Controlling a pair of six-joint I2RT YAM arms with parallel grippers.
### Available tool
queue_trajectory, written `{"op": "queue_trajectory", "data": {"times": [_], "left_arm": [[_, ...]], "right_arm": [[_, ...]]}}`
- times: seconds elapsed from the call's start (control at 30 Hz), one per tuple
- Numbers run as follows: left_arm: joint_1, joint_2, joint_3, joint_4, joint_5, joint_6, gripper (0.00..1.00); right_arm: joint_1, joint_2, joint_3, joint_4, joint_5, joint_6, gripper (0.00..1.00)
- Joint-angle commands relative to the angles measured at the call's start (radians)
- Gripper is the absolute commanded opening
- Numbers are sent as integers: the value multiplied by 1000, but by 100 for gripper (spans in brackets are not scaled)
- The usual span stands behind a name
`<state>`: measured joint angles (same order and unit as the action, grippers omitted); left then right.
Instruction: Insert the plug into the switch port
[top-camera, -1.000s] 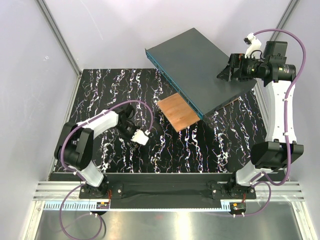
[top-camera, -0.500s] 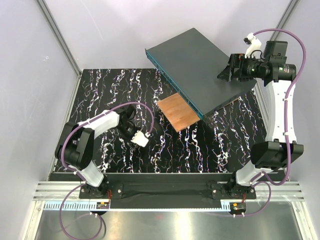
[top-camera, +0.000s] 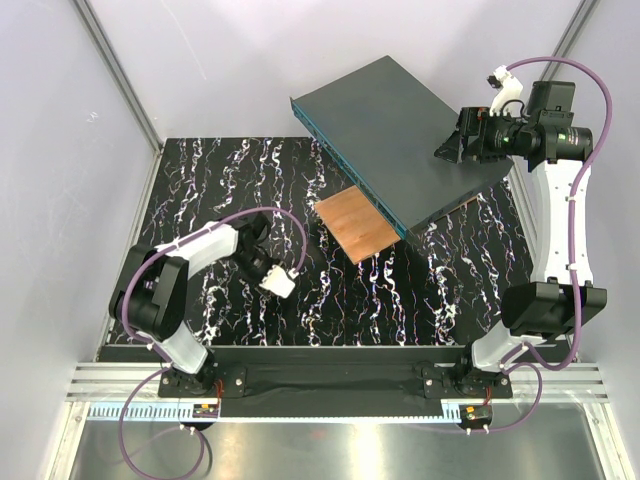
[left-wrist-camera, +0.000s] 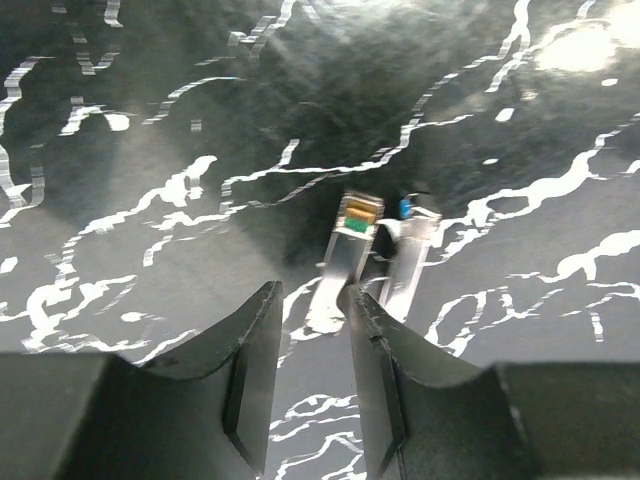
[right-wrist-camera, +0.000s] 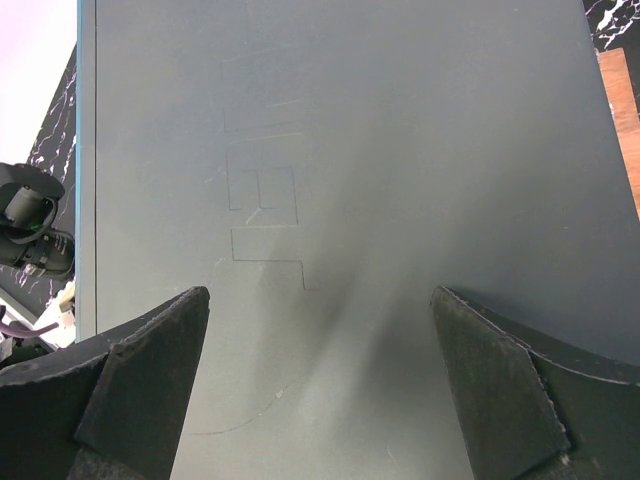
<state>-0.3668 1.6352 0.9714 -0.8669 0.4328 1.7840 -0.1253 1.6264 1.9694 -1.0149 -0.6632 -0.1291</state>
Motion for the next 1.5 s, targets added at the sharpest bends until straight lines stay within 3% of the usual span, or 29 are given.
{"op": "queue_trajectory", "data": {"times": [0.0,0.33,0.5,0.6,0.7,0.83,0.97,1.03,1.17,1.37,1.47], "left_arm": [[-3,-15,-25,-41,-11,26,38],[-3,21,-42,29,-26,-11,34],[-3,41,-2,36,3,-64,10],[0,26,30,5,12,-81,2],[12,-32,78,-39,58,-132,0],[51,-173,153,-52,188,-292,0],[54,-334,177,48,222,-505,0],[54,-380,207,92,227,-587,0],[52,-452,266,150,201,-802,0],[2,-509,297,244,89,-942,0],[-29,-512,320,252,43,-1003,0]], "right_arm": [[-2,10,22,-28,36,-14,100],[-2,13,11,-22,33,-10,100],[-4,21,32,-28,34,-26,100],[-4,30,51,-48,11,-36,100],[-4,29,63,-68,-39,-56,96],[-2,30,101,-102,-139,-64,82],[7,44,117,-85,-298,12,66],[55,53,121,-53,-364,63,64],[220,64,120,30,-351,123,63],[440,121,72,235,-386,305,61],[557,158,52,309,-317,361,59]]}}
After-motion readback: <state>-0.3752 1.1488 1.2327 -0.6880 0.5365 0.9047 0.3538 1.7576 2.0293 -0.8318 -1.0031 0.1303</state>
